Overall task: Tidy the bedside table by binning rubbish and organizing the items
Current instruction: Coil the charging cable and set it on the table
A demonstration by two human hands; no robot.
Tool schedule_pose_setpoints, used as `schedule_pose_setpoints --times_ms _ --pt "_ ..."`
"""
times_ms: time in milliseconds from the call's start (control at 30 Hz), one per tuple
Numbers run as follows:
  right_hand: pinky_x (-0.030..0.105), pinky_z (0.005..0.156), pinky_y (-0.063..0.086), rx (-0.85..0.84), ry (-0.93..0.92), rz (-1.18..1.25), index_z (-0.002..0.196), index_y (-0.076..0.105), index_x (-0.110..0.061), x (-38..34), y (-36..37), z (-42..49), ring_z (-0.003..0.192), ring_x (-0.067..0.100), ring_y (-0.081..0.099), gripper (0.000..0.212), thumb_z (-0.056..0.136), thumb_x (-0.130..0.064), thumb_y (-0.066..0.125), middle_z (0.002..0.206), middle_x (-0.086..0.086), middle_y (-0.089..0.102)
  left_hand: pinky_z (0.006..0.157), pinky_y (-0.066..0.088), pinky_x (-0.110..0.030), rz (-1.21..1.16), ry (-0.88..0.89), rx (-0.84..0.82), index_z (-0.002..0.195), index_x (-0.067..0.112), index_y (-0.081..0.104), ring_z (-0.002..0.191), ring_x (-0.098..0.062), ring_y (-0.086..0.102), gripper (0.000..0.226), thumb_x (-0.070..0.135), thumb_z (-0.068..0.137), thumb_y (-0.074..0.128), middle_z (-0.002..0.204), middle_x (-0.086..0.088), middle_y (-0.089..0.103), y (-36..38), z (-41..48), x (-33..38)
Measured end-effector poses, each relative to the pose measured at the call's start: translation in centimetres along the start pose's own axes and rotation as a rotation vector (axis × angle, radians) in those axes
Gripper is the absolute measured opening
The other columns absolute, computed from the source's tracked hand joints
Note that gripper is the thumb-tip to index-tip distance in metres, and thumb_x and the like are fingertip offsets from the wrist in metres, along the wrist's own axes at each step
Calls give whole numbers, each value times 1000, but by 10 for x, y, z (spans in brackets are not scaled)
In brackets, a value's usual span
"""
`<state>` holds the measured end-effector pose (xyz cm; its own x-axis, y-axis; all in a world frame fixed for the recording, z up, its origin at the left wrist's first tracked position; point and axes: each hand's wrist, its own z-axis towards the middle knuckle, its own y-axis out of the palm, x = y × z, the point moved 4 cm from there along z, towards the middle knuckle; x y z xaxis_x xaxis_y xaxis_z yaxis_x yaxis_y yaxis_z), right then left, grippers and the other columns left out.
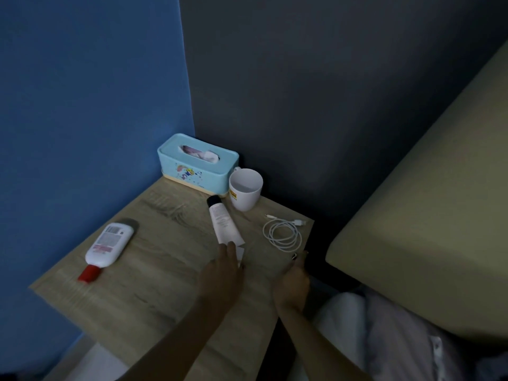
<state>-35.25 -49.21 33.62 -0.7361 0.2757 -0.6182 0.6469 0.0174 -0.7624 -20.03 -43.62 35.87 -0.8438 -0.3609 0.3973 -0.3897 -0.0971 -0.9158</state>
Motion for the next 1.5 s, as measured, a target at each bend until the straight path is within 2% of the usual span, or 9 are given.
schedule_pose_setpoints --times_ms 67,200,367,500,700,833,1100,1367,1500 --pt "37 75 49 -19 1 -22 152 9 -13 0 -1 -1 97 39 65 60 98 -13 34 110 25 65 60 52 -35 -7 71 68 130 7 41 82 -30 68 50 32 90 58 115 -14 56 -2 0 7" --pt "38 74 51 -20 11 -36 152 7 -17 4 4 2 93 37 66 66 97 -20 42 106 23 67 80 51 -33 -25 104 132 137 10 40 105 -26 60 51 36 94 50 128 -8 50 -11 21 31" --pt "37 71 52 -1 -1 -33 152 8 -17 7 8 4 88 36 67 62 98 -21 38 100 21 68 79 51 -41 101 99 226 124 5 54 103 -31 60 47 35 87 60 115 -15 63 -14 61 52" --pt "35 68 50 23 -4 -48 152 10 -18 8 11 8 86 35 67 63 97 -20 42 101 20 68 85 48 -43 130 41 220 123 8 53 107 -31 58 43 30 87 62 117 -14 62 0 80 46" --pt "39 75 53 13 -3 -24 152 10 -19 6 12 8 91 36 67 63 97 -19 41 108 21 66 87 45 -41 159 26 227 123 9 51 109 -30 55 37 26 90 56 119 -13 59 16 90 35" --pt "33 69 47 31 12 -53 152 11 -18 6 9 9 90 36 67 59 99 -18 36 106 21 67 89 44 -41 147 22 228 126 8 50 111 -31 54 41 30 92 54 123 -14 57 19 94 36" --pt "40 71 53 46 -26 -87 152 11 -15 10 15 11 86 37 67 62 97 -12 39 102 21 68 78 47 -42 197 42 277 116 8 57 99 -31 59 36 28 87 63 112 -13 62 27 93 33" --pt "34 72 47 -5 -10 9 152 8 -19 7 9 8 92 37 65 63 97 -21 41 108 23 66 86 46 -43 91 39 285 123 11 54 106 -30 55 49 44 87 57 120 -12 56 12 86 31" --pt "43 78 50 11 -6 51 151 14 -20 4 3 4 95 43 64 59 97 -22 38 110 28 64 73 51 -37 154 94 384 108 12 61 90 -29 62 42 40 78 66 104 -12 64 -21 66 19"
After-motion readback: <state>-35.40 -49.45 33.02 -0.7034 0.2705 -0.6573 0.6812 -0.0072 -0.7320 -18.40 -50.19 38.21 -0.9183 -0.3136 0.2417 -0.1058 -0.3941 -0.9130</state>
